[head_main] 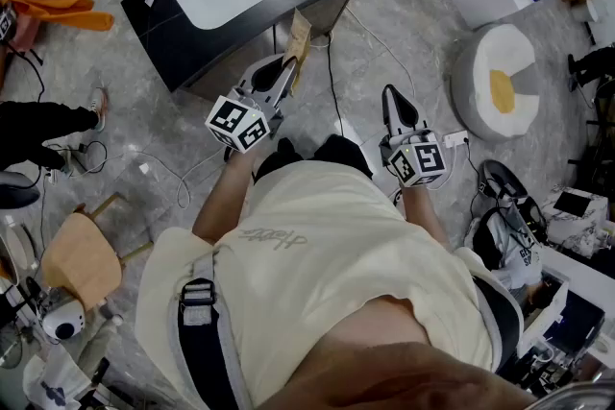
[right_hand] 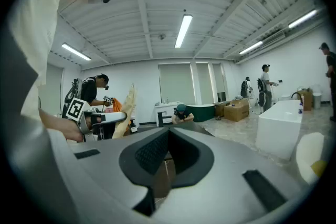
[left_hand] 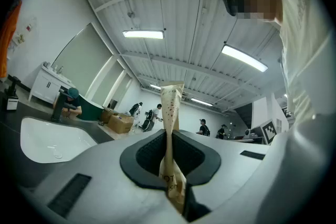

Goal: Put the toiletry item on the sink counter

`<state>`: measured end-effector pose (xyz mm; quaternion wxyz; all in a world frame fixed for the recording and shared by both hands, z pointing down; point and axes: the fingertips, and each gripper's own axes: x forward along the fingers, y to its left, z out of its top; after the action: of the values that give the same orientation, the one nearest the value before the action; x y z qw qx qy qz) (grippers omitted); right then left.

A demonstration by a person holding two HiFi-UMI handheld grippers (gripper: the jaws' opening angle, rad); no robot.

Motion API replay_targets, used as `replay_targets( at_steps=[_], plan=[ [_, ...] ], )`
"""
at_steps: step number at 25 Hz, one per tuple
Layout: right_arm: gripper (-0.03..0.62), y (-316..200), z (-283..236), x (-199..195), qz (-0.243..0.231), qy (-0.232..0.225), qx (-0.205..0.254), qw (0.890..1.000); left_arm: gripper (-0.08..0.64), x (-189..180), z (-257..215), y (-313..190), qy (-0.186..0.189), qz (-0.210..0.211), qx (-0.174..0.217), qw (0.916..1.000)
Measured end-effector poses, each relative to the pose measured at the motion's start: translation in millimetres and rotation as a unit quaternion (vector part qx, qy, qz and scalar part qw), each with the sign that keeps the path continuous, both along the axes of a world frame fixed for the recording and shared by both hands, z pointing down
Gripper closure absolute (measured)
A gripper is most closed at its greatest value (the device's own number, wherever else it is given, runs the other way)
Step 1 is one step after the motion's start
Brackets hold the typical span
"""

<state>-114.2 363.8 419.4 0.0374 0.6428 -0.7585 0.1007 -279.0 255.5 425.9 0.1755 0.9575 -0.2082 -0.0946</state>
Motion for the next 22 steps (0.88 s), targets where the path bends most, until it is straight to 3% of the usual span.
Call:
replay_targets(
  at_steps=[12,17,22],
  plan=[
    [0.598,-3,9,15,0.035,0.006,-0.014,0.999,0.532,-2,14,-16,-0.006,0.0,-0.019,0.9998],
    [0.598,-1,20,31,0.046,0.006,-0.035,0.998,0.532,24,39,-22,-0.012,0.015,-0.058,0.9981],
    [0.598,-23,34,63,0.049,-0.003,-0.043,0.998,0.532,58,39,-42,-0.022,0.021,-0.059,0.9978]
  ],
)
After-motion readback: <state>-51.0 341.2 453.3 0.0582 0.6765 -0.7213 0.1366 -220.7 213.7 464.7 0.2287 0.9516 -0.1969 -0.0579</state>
